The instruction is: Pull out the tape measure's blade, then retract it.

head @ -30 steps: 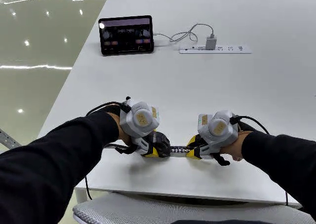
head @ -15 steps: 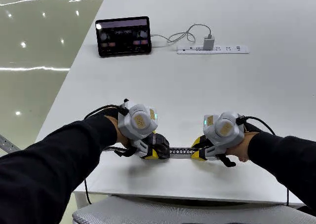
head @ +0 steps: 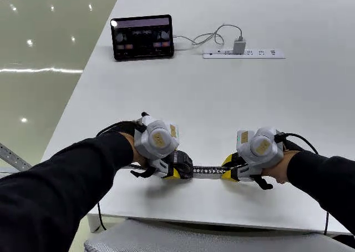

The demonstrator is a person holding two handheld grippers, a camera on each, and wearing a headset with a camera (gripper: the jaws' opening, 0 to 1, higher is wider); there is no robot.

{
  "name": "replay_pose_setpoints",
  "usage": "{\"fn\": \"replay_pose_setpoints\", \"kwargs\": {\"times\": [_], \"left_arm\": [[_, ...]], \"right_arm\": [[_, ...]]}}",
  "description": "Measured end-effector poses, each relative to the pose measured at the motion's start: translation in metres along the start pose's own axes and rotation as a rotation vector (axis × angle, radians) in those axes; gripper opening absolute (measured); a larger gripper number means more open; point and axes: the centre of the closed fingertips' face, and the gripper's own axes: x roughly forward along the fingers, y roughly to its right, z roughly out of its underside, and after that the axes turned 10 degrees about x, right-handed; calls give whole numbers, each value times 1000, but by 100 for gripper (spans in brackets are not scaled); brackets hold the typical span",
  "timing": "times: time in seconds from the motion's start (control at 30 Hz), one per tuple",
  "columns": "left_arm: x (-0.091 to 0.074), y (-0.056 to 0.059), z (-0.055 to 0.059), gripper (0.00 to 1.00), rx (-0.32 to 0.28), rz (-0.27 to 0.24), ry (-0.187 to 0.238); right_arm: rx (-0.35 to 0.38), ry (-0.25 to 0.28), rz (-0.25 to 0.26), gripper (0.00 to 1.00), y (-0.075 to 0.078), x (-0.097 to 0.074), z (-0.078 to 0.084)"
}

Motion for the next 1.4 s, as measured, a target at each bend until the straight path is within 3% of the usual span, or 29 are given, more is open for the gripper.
{"fn": "replay_pose_setpoints", "kwargs": {"times": [0.17, 0.3, 0.7, 1.4], "left_arm": [[0, 0, 0, 33, 2, 21, 2], [0, 0, 0, 33, 0, 17, 9], [0, 0, -1, 33, -3, 5, 38], [1, 0, -1, 33, 9, 4, 31]], "right_arm": [[19, 10, 0, 10, 0, -1, 1], [-4, -3, 2, 10, 0, -3, 3], [17, -17, 29, 10, 6, -11, 12], [14, -25, 32, 10, 7, -14, 18]]}}
